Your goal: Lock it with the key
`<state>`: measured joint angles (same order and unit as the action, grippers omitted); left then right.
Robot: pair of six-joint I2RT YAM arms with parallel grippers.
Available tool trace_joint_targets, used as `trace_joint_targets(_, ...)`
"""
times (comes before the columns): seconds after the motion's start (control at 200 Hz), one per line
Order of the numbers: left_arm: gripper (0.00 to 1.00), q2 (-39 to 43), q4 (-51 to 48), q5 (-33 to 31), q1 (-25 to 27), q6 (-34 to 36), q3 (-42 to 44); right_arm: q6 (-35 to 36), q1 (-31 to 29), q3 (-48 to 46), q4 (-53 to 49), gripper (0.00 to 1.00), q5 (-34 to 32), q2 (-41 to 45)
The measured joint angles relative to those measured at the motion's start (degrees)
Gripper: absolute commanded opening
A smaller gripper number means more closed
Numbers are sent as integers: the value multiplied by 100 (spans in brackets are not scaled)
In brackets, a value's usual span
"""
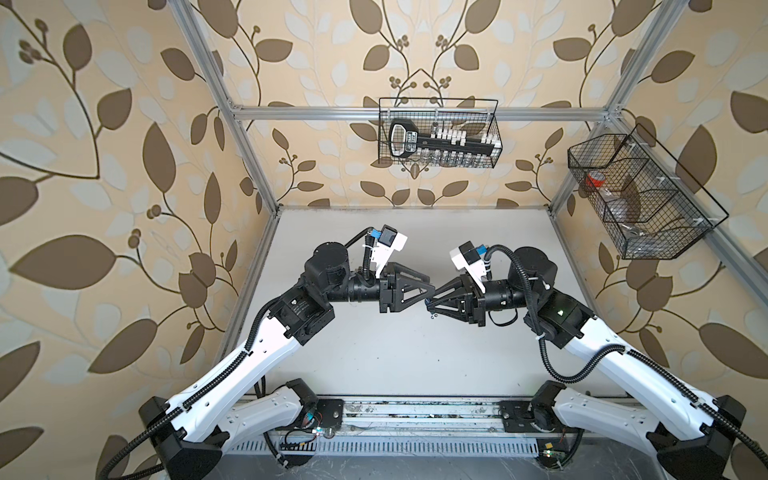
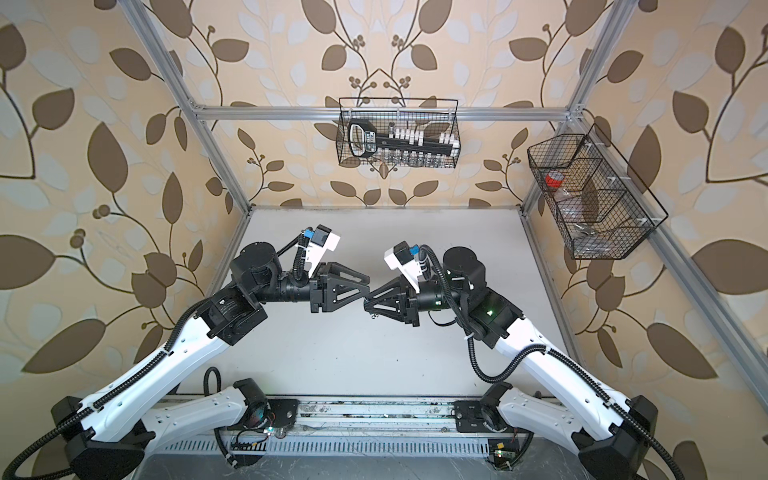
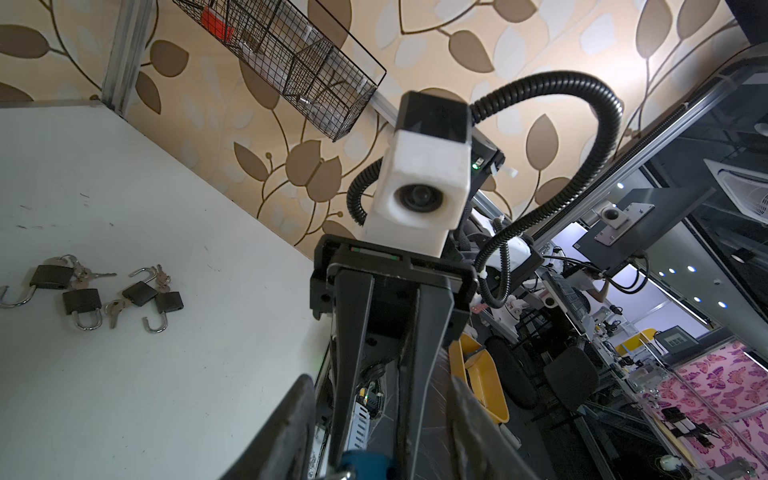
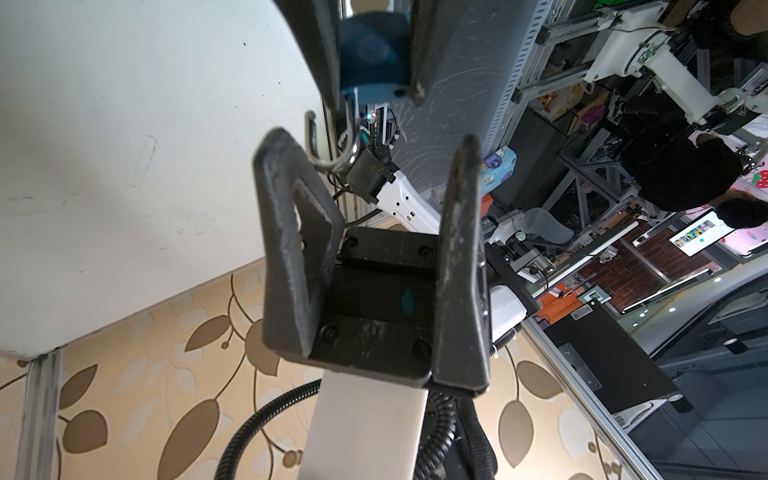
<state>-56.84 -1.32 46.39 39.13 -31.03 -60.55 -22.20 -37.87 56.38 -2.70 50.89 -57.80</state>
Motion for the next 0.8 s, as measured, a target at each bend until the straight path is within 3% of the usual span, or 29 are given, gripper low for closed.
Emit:
trace_joint_targets(0.32,34,2,-15,2,-17,0,0,-162,153,0,179,0,83,52)
trace_joint_targets(0.8,0,2,-101,-26,-17,87,0,-221,164,0,205,0,118,122)
